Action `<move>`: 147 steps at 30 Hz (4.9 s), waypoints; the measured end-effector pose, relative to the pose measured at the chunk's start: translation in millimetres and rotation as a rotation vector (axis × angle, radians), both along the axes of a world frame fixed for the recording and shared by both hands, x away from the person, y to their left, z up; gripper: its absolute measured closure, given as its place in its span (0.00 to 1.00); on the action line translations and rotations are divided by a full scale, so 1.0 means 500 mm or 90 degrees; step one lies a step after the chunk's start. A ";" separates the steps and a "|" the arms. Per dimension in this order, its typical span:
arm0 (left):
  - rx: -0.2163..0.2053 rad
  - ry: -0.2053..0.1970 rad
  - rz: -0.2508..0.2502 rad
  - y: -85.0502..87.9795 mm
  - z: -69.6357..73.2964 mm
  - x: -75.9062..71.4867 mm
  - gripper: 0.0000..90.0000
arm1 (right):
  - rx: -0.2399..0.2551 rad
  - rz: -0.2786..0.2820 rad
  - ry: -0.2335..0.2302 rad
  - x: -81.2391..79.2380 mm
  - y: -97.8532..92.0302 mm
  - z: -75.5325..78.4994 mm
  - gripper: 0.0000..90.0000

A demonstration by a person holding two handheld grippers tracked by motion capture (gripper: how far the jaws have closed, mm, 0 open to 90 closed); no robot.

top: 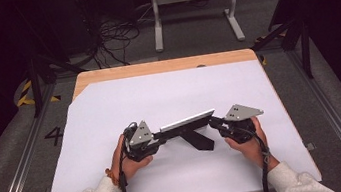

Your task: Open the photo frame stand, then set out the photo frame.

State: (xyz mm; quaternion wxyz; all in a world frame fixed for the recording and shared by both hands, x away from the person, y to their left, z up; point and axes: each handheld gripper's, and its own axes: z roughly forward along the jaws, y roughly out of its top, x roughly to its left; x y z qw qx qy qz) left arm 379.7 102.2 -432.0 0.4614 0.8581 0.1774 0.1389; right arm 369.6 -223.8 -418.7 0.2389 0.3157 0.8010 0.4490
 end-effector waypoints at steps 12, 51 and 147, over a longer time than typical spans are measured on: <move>0.004 -0.004 0.000 -0.001 0.000 -0.004 0.87 | -0.005 0.003 -0.003 0.001 0.002 0.000 0.91; 0.033 -0.017 -0.025 -0.020 0.000 -0.036 0.88 | -0.009 0.013 0.036 0.017 0.001 -0.006 0.79; 0.049 -0.048 -0.072 -0.048 -0.001 -0.076 0.82 | -0.013 -0.013 0.077 -0.007 -0.045 -0.031 0.75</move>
